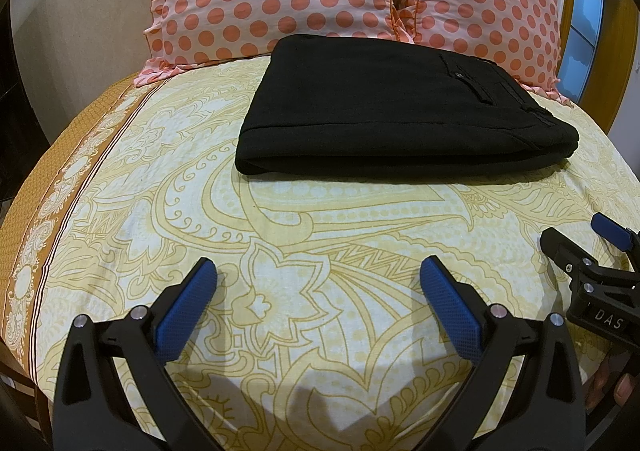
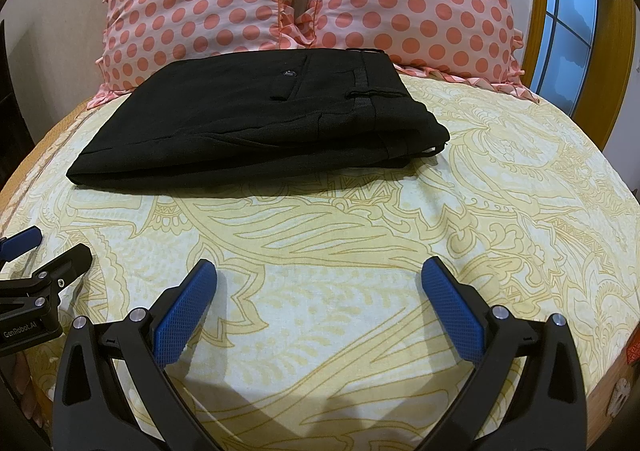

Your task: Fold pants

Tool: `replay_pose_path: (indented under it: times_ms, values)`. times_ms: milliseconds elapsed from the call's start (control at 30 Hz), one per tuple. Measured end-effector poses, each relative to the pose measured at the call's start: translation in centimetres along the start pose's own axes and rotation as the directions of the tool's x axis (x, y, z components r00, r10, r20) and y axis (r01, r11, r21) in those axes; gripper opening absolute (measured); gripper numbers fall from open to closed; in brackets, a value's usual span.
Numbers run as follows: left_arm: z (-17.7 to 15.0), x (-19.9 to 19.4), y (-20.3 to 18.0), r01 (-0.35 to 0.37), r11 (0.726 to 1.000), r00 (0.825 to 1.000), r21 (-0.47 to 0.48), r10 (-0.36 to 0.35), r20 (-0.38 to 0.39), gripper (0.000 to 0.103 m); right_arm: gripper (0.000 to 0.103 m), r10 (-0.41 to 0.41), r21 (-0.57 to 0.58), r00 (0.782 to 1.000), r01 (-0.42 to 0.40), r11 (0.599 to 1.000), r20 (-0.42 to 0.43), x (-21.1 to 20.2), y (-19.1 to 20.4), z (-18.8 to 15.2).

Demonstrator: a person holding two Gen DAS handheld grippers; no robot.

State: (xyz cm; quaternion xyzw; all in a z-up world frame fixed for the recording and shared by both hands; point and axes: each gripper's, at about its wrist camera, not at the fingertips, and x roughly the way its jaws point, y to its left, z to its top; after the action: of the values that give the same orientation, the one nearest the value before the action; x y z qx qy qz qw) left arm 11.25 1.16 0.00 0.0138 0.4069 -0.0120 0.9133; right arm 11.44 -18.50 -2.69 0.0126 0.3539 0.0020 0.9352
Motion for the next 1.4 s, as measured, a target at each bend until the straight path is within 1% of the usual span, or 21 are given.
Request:
replay_pose_path:
  times_ms: [733,1400]
  values:
    - [-0.02,0.08,-0.04,-0.001,1.0,1.0,-0.002,0.001,-0.003,0.101,0.102,-0.001,0.0,1.0,0.001,1.0,0.0,0.01,0.03,0.0]
    - [0.09,0.22,-0.06,-0.004,1.0,1.0,-0.008,0.004,-0.03,0.101,0.102,-0.001,0.0,1.0,0.001,1.0,0.001,0.01,0.03,-0.02]
